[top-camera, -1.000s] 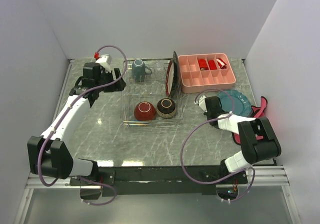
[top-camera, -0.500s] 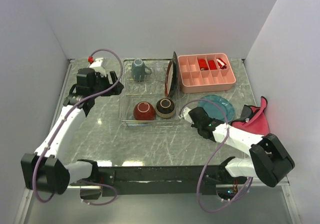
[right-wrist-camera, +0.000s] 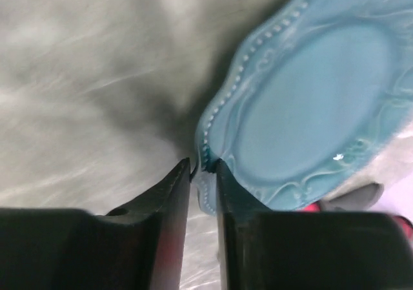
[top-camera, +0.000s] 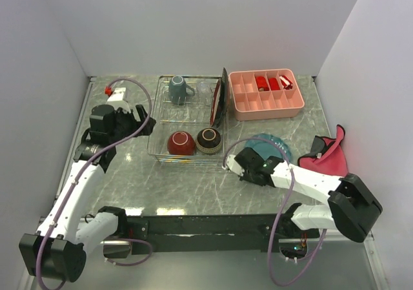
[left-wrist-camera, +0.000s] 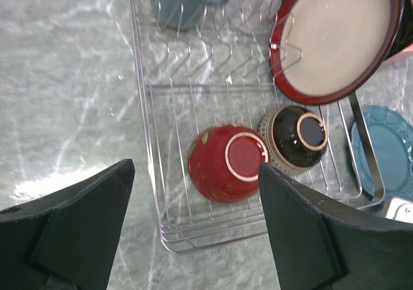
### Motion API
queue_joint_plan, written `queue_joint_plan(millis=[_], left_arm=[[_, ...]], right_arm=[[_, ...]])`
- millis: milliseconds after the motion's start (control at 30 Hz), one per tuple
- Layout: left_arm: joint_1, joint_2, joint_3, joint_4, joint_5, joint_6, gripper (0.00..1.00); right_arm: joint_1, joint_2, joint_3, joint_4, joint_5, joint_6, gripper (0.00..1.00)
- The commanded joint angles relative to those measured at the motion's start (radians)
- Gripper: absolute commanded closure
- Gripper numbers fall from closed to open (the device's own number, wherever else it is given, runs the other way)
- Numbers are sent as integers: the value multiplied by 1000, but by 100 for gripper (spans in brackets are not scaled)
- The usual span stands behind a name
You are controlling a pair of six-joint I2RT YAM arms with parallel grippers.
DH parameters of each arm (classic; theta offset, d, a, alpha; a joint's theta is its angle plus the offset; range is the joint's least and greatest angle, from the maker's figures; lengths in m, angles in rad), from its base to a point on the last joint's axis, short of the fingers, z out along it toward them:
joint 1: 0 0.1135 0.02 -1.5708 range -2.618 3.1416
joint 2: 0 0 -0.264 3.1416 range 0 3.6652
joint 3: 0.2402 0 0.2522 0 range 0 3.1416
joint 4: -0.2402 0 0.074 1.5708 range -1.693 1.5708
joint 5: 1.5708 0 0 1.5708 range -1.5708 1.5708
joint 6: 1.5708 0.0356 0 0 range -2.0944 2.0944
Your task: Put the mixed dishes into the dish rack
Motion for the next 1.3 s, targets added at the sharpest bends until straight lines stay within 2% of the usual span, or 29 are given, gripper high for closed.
queue_joint_plan(millis=[0,100,167,267,300,400,467,533,567,633,667,800,900,1167,1267], left_arm=[[5,-27,-59,88,68,-58,17],[7,-29,-88,119,143,-95,17],[5,-26,-96,134,190,-107,17],[-19,-4,-96,186,310,-150,16],[-56,18,-94,206,345,-155,16],[-104,89,-64,246,378,-170,16],[-111,127,-21,254,382,-167,16],[-122,192,46,251,387,-140,16],[-125,204,66,243,389,-129,16],[-125,235,126,229,387,-94,16],[-125,241,148,207,382,-78,16],[-107,272,247,125,347,35,14],[-70,287,286,99,339,80,14],[-27,318,275,87,350,115,14],[-27,353,292,81,338,134,14]], right_arm=[[-20,-38,-51,-131,-177,16,66],[-106,-46,-28,-133,-210,19,60],[-185,-61,26,-193,-288,-2,52],[-248,-154,113,-300,-418,-45,49],[-259,-225,132,-336,-442,-54,45],[-307,-320,182,-341,-497,-58,38],[-368,-333,201,-321,-526,-59,37],[-438,-299,222,-286,-572,-32,37],[-521,-264,228,-266,-588,-10,37],[-610,-207,263,-247,-669,19,37],[-699,-139,280,-249,-689,27,37],[-883,29,342,-229,-773,50,37],[-957,118,380,-204,-807,21,38],[-1055,324,498,-233,-885,-42,39],[-1086,377,527,-213,-879,-44,35]])
